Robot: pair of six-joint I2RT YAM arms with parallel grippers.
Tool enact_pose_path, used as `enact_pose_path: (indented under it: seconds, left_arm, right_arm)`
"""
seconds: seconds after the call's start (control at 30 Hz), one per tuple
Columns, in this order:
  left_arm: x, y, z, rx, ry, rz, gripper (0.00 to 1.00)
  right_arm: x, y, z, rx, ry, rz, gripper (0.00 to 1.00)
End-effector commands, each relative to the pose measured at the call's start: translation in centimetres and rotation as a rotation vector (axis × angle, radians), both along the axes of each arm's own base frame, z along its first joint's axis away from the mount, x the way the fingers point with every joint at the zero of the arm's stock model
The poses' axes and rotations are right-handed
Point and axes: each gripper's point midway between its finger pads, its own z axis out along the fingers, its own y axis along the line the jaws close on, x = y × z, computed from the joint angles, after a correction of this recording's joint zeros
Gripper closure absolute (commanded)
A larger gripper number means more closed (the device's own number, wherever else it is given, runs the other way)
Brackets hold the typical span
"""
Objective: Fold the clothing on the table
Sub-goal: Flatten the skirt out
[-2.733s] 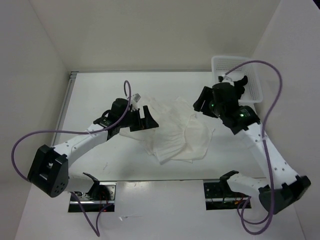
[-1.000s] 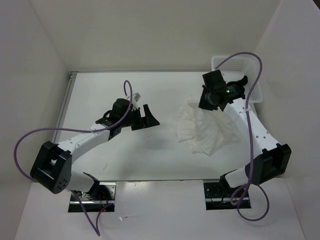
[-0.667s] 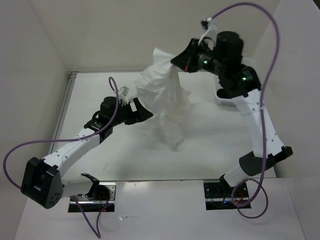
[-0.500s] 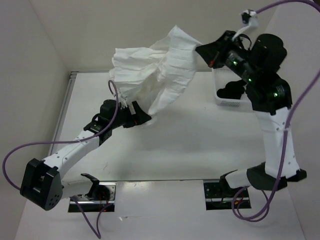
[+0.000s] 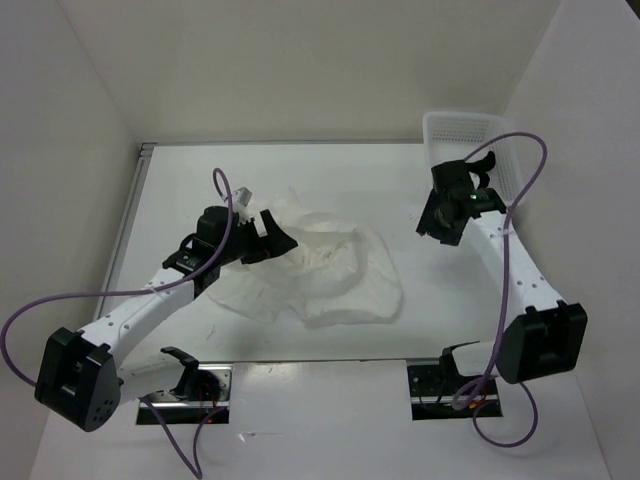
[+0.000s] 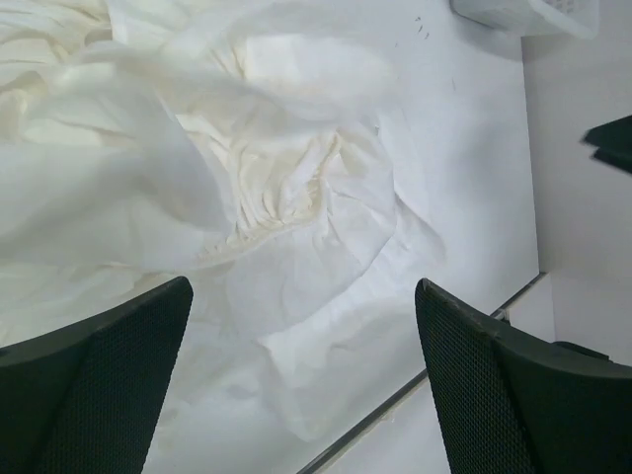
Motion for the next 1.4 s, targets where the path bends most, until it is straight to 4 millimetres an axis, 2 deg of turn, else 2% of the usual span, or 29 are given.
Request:
enact_pose_path:
  seconds: [0.0,0.07,0.1,0.13,0.17,0.2,0.33,0.37,0.43,0.47,0.5,0.53,0.57,0.6,0.63,0.67,0.73,0.77,0.8,0.87,0.93,1.0,1.07,1.17,1.2,1.23,1.3,1.33,1.37]
  left_arm:
    - [0.2,0.2,0.8,-0.002,-0.045,-0.005,0.0]
    - [0.3,0.1,1.0,-0.014,-0.048,0.0,0.0]
    - [0.3,0.1,1.0,-0.014,-0.048,0.0,0.0]
    - [0.3,0.1,1.0,-0.014,-0.048,0.0,0.0]
    - [0.3,0.1,1.0,-0.014,-0.048,0.0,0.0]
    - [0.3,0.1,1.0,-0.014,-0.048,0.0,0.0]
    - [0.3,0.5,0.5,0.005,-0.033,0.02,0.0]
    - [0.5,0.4,1.0,0.01,-0.05,0.014,0.0]
    - [0.7,0.3,1.5,0.029,-0.092,-0.014,0.0]
    - [0.8,0.4,1.9,0.026,-0.105,-0.026,0.0]
    - [0.8,0.2,2.1,0.024,-0.118,-0.039,0.03]
    - [0.8,0.2,2.1,0.024,-0.118,-0.039,0.13]
    - [0.9,0.2,2.3,0.021,-0.126,-0.039,0.25]
    - [1.0,0.4,2.1,0.018,-0.107,-0.016,0.44]
    - [1.2,0.3,2.2,0.018,-0.107,-0.016,0.59]
    - [1.4,0.6,2.2,0.012,-0.101,0.0,0.81]
    - [1.1,0.3,1.4,0.012,-0.069,-0.023,1.0]
    - [1.1,0.4,1.5,0.006,-0.066,-0.027,1.0]
    - [1.0,0.1,1.7,-0.004,-0.074,-0.039,1.0]
    - [0.8,0.0,1.5,-0.009,-0.072,-0.05,1.0]
    - [0.7,0.1,1.5,-0.012,-0.079,-0.05,1.0]
    - [0.6,0.1,1.6,-0.022,-0.082,-0.046,1.0]
    - [0.9,0.1,2.0,-0.02,-0.093,-0.036,1.0]
    - [0.8,0.2,1.5,-0.014,-0.076,-0.036,1.0]
    - [0.8,0.2,1.5,-0.014,-0.076,-0.036,1.0]
    - [0.8,0.2,1.5,-0.014,-0.076,-0.036,1.0]
    - [0.8,0.1,1.5,-0.02,-0.07,-0.032,1.0]
    - [0.8,0.1,1.5,-0.02,-0.07,-0.032,1.0]
    - [0.5,0.3,1.2,-0.017,-0.062,-0.032,1.0]
  right_arm:
    - [2.0,-1.1,9.5,-0.007,-0.314,-0.054,0.44]
    - [2.4,1.5,10.1,0.107,-0.331,0.04,0.43]
    - [3.0,3.7,10.2,0.202,-0.343,0.114,0.41]
    - [3.1,4.8,9.2,0.246,-0.322,0.15,0.41]
    - [3.2,5.9,9.1,0.302,-0.326,0.178,0.41]
    - [3.8,8.8,8.7,0.39,-0.323,0.265,0.41]
    - [4.3,14.1,5.5,0.445,-0.246,0.378,0.4]
    - [4.9,15.1,4.1,0.442,-0.203,0.391,0.4]
    - [5.3,17.4,3.3,0.446,-0.186,0.439,0.4]
    - [6.3,18.5,2.5,0.446,-0.172,0.452,0.4]
    - [6.5,19.2,2.1,0.445,-0.159,0.464,0.4]
    - [7.1,20.6,2.6,0.446,-0.178,0.502,0.4]
    - [7.5,21.4,0.8,0.438,-0.132,0.506,0.4]
    - [8.0,21.9,0.2,0.42,-0.127,0.514,0.4]
    - [8.3,23.1,0.4,0.424,-0.133,0.536,0.4]
    - [8.8,23.6,-1.2,0.407,-0.102,0.532,0.4]
    - [10.0,24.5,-1.5,0.402,-0.114,0.537,0.4]
    - [10.3,24.7,-1.9,0.4,-0.107,0.536,0.4]
    - [10.3,25.0,-3.6,0.38,-0.069,0.533,0.4]
    - [10.6,25.5,-4.3,0.365,-0.065,0.531,0.4]
    - [11.5,24.9,-5.2,0.318,-0.068,0.501,0.4]
    - [12.8,25.3,-4.4,0.318,-0.115,0.498,0.4]
    - [13.6,25.5,-4.5,0.307,-0.132,0.503,0.4]
    - [15.3,25.6,-4.5,0.267,-0.153,0.489,0.38]
    - [16.1,25.5,-3.9,0.243,-0.169,0.482,0.38]
    - [16.4,25.4,-4.9,0.227,-0.15,0.473,0.38]
    - [16.9,26.0,-5.2,0.213,-0.153,0.485,0.38]
    - [17.3,25.8,-6.5,0.189,-0.139,0.472,0.38]
    - [17.6,25.8,-6.5,0.18,-0.139,0.466,0.38]
